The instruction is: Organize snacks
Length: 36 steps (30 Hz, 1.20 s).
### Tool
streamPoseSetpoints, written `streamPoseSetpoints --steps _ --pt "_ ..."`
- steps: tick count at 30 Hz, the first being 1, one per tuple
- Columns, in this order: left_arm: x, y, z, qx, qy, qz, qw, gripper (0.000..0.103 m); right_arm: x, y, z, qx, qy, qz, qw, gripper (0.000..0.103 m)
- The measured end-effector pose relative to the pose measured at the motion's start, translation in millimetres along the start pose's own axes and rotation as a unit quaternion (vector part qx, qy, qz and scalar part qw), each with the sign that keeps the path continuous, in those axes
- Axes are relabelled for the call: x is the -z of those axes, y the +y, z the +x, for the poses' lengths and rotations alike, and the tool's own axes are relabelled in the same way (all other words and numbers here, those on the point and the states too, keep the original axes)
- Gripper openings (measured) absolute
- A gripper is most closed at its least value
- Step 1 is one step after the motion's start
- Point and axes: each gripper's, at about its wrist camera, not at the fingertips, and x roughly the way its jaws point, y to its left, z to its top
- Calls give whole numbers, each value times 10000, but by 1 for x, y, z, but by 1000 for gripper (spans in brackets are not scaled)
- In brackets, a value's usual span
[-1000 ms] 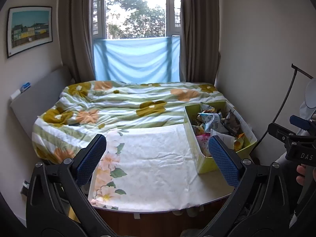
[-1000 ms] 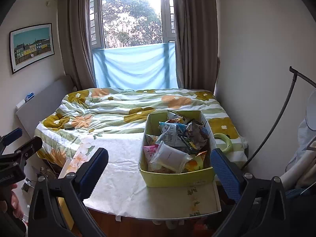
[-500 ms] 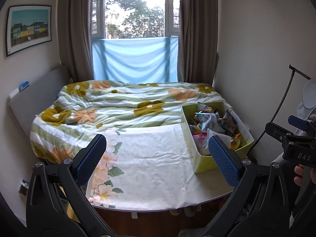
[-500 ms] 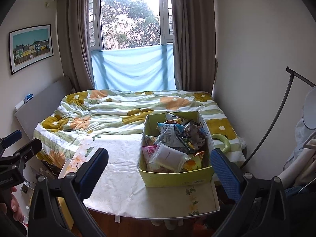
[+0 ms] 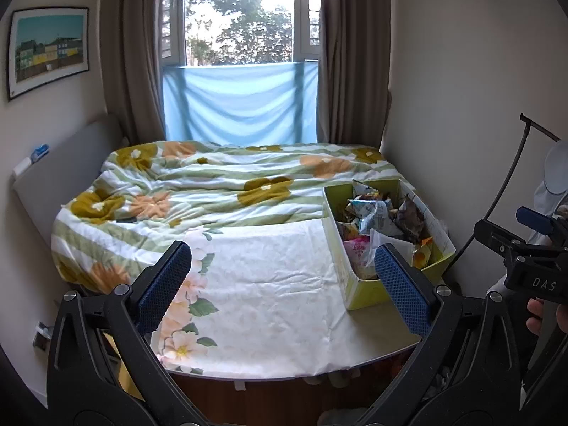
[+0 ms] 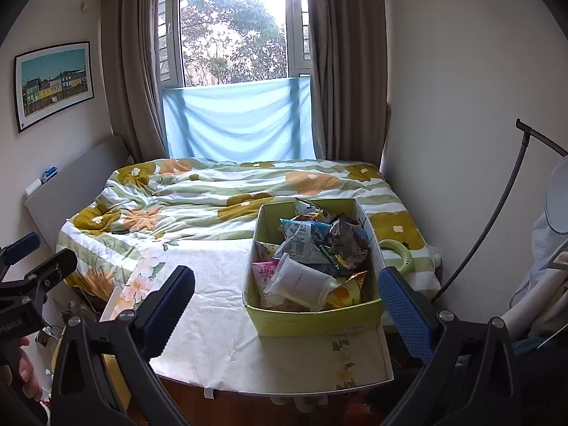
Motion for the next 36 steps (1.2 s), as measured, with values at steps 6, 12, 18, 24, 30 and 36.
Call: streamPoseSetpoints --steps 6,12,18,24,30,36 --pt "-1 -2 2 0 16 11 10000 102 0 0 3 15 7 5 10000 103" --pt "-1 -2 2 4 -1 36 10000 102 1 2 4 27 29 -15 10000 103" --pt "-1 -3 3 -1 3 38 10000 102 1 4 3 -1 21 -14 10000 103" --pt "-2 -3 4 17 14 48 10000 102 2 6 5 2 36 -20 10000 103" --pt "-2 -1 4 15 22 32 10000 102 2 6 6 6 35 -15 10000 103" --pt "-1 4 4 -1 53 22 10000 102 5 9 7 -8 24 -35 10000 103"
